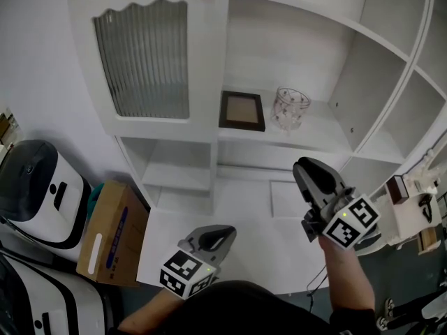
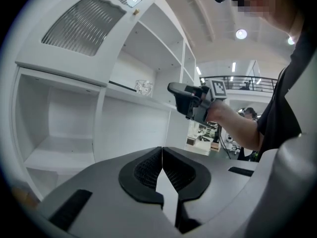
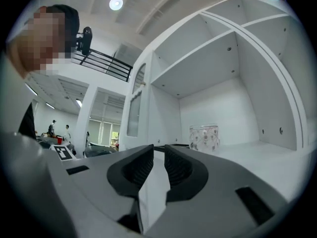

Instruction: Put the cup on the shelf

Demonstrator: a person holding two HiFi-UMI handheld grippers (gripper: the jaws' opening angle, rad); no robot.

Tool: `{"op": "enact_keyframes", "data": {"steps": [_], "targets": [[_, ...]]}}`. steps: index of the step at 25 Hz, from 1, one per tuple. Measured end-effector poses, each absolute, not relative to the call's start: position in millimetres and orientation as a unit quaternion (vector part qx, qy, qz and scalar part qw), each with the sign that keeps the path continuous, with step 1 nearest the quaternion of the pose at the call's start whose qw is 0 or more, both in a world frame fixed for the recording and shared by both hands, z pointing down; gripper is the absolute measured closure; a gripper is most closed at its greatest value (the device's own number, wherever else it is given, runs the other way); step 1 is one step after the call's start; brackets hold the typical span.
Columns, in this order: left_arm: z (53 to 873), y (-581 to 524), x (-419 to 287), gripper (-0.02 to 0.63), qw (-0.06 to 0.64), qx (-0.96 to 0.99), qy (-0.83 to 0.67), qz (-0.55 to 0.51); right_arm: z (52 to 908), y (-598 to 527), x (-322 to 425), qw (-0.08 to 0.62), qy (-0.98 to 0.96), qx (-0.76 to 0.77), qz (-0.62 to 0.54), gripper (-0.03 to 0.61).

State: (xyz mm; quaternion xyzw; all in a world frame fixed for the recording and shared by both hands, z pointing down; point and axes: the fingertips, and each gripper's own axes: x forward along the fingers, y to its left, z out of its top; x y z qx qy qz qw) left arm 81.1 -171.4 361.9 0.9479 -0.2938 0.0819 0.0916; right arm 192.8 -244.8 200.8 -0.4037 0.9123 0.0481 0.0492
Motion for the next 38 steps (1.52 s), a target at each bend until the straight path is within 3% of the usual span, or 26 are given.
{"op": "enact_keyframes", "data": {"steps": [11, 18, 23, 29, 38], "targets": [[367, -177, 78, 0.600, 0.098, 0.939, -0.326, 0.055, 257, -181, 158, 0.089, 0.939, -0.330, 0.031, 0.549], [360, -177, 73, 0.600, 0.052, 0.934, -0.348, 0.054, 299, -153, 159, 0.095, 0.942, -0.323, 0.016, 0.551], [362, -174, 66, 0.600, 0.057, 0.934, -0.350, 0.044, 326, -136, 155, 0.067, 0.946, -0.315, 0.018, 0.560], [375, -171, 58, 0.600, 0.072, 0.927, -0.364, 0.051, 363, -135, 165, 0.053, 0.939, -0.334, -0.066, 0.561], [383, -170, 61, 0.600, 0.080, 0.926, -0.364, 0.060, 370, -144, 172, 0.047, 0.934, -0.350, -0.064, 0.563]]}}
